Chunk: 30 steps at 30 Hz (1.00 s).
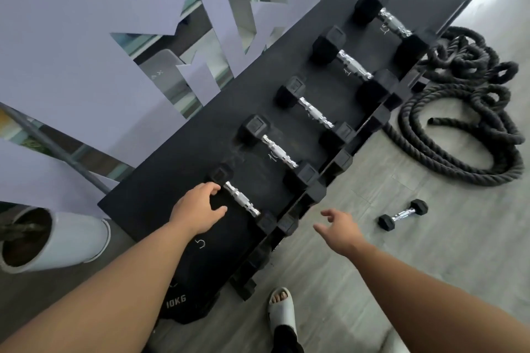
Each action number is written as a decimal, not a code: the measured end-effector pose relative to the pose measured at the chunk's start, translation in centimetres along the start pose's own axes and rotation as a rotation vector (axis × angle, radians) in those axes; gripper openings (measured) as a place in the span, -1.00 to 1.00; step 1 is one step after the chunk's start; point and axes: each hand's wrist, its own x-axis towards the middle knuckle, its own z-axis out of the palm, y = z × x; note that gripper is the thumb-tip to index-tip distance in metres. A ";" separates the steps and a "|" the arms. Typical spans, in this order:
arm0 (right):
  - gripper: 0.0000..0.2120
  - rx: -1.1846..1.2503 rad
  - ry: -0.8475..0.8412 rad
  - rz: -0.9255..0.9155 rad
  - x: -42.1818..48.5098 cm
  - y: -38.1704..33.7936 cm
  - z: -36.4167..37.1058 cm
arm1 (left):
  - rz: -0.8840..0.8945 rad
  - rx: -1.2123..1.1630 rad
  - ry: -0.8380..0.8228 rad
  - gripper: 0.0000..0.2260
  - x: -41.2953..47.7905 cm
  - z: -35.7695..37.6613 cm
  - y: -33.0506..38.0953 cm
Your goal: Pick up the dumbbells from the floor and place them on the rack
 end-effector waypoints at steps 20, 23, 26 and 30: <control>-0.42 0.155 0.253 0.167 -3.0 23.2 -31.8 | 0.132 -0.325 -0.118 -0.59 -5.0 13.3 39.6; -0.43 0.115 0.230 0.190 -0.1 24.6 -32.9 | 0.060 -0.387 -0.163 -0.59 -3.0 16.1 40.9; -0.40 0.092 0.193 0.212 3.3 25.7 -33.6 | -0.023 -0.439 -0.211 -0.59 0.0 19.2 41.8; -0.43 0.040 0.164 0.266 7.9 27.2 -34.8 | -0.125 -0.471 -0.285 -0.58 4.4 22.7 43.5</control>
